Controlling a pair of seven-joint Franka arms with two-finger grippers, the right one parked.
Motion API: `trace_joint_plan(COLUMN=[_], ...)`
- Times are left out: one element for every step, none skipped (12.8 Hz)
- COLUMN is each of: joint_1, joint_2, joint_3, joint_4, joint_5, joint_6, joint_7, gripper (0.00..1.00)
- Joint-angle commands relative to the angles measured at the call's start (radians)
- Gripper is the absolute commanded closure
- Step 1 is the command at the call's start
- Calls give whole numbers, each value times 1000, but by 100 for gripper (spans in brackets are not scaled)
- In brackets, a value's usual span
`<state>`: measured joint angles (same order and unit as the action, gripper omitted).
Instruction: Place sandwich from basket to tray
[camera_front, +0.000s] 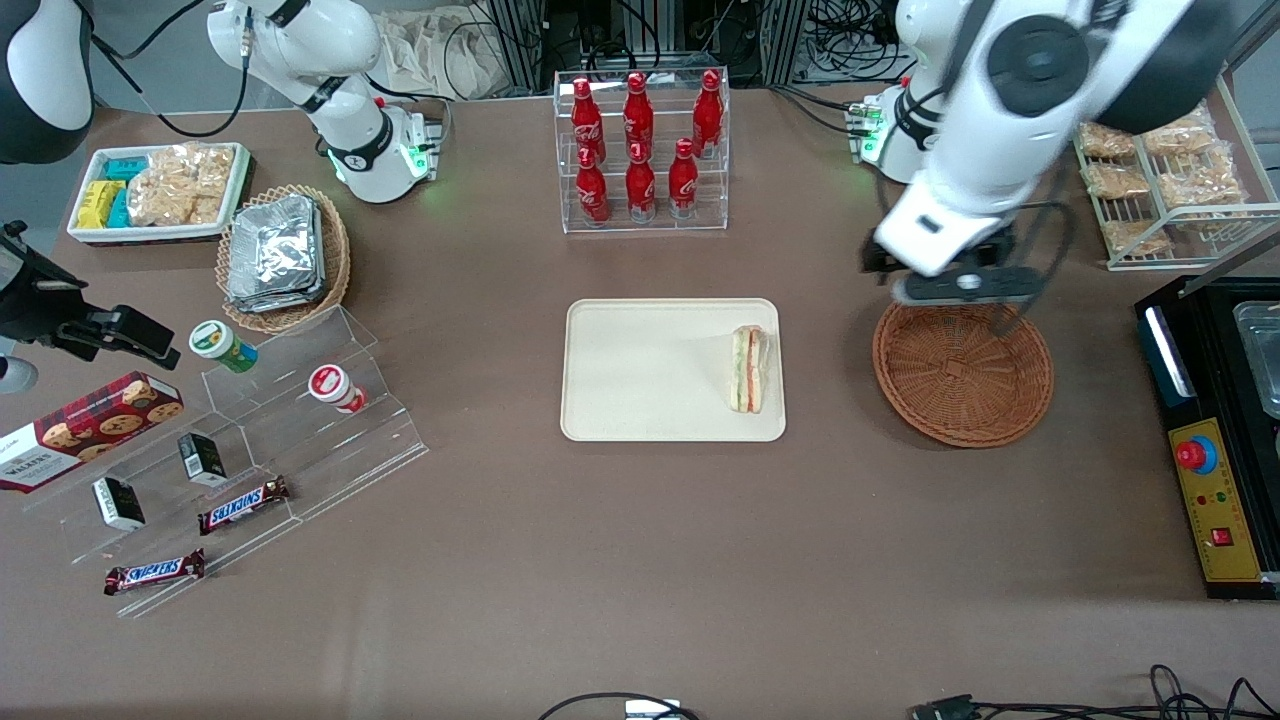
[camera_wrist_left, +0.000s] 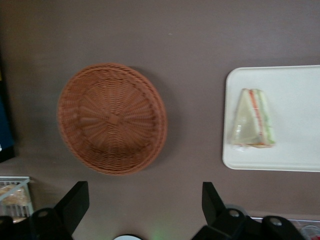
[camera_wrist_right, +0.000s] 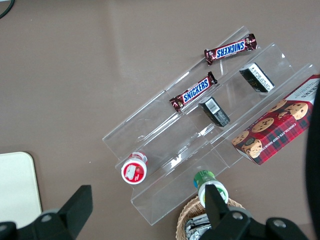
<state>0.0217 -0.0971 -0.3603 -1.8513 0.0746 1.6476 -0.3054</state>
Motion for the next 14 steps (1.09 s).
trace_joint_plan(joint_1=[-52, -51, -51, -52, -51, -42, -40, -40, -40, -40, -40, -39, -17, 13], joint_2=[-85, -107, -122, -127, -128, -125, -119, -107, -102, -98, -90, -78, -64, -46], joint_3=[185, 228, 268, 297, 305, 307, 310, 314, 314, 317, 325, 328, 325, 319], joint_4=[-60, -60, -59, -52, -48, -37, -20, -5, 9, 10, 20, 33, 53, 69], joint_5=[-24, -22, -22, -24, -24, -24, -24, -22, -22, -21, -21, -21, -21, -24], joint_6=[-11, -29, -57, -75, -84, -87, -95, -103, -109, -109, -107, -109, -109, -110], joint_7=[173, 233, 268, 293, 316, 325, 325, 318, 315, 313, 313, 312, 310, 313], gripper=[0, 0, 0, 0, 0, 0, 0, 0, 0, 0, 0, 0, 0, 0])
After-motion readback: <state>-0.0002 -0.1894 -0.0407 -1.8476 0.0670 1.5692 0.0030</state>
